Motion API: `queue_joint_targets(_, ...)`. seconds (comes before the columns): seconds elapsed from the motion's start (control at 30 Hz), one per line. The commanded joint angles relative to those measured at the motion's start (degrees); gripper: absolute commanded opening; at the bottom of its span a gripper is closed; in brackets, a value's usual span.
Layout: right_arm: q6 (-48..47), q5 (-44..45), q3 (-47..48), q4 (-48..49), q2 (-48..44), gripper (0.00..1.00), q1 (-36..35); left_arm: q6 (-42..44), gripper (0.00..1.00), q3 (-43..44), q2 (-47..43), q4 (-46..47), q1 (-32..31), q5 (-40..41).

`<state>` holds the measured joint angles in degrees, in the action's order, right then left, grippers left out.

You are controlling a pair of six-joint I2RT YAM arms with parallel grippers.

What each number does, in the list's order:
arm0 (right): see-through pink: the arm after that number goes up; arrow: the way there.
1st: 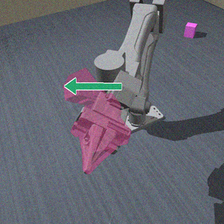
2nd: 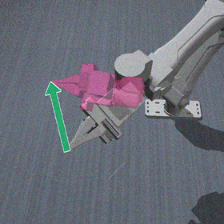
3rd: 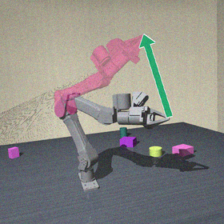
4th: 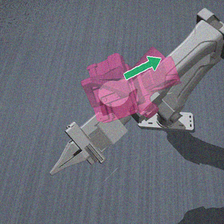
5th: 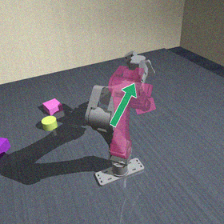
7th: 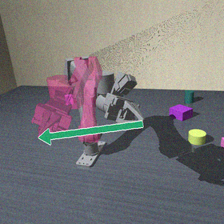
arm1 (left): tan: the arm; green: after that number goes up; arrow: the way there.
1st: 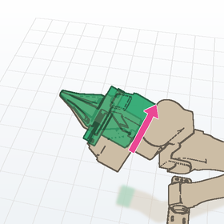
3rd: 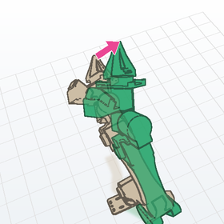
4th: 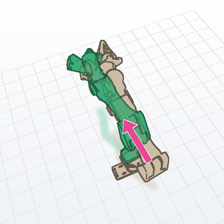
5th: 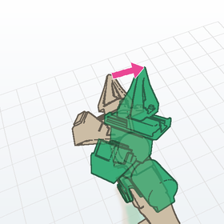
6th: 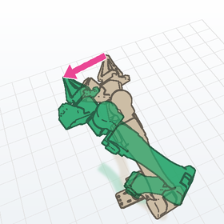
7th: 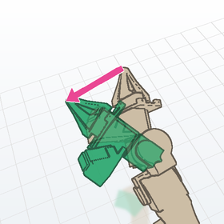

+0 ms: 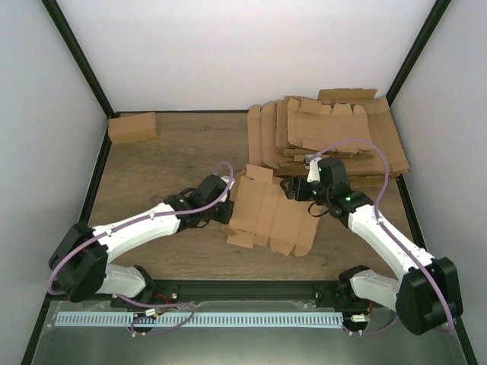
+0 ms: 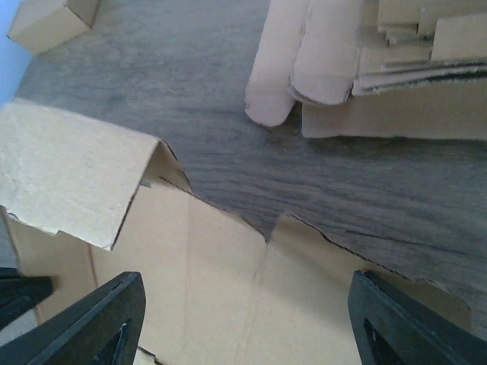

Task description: Fold the paper box

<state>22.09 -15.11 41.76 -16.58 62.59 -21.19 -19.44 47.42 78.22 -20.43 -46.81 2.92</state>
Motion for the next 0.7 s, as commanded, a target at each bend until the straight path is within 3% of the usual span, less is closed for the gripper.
queue_joint_targets(0.0, 0.72, -2.28, 2.49, -1.9, 2.89, 0.76, -0.39, 0.51, 0.04, 3.02, -1.91, -3.7, -0.1, 1.43)
queue_joint_targets(0.13, 0.35, -3.15, 2.23, -2.19, 4.41, 0.79, -0.33, 1.33, 0.04, 8.24, 0.17, -10.39, -0.18, 0.43)
queue_joint_targets(0.37, -0.76, -1.82, 3.38, -3.07, 5.78, 0.85, -0.28, 4.41, 0.04, 16.95, 5.99, -23.52, -1.17, 8.46)
queue_joint_targets(0.67, 0.68, -3.23, 3.39, -2.47, 7.08, 0.85, -0.26, 8.73, 0.04, 26.48, 12.65, -32.47, -7.09, 33.46)
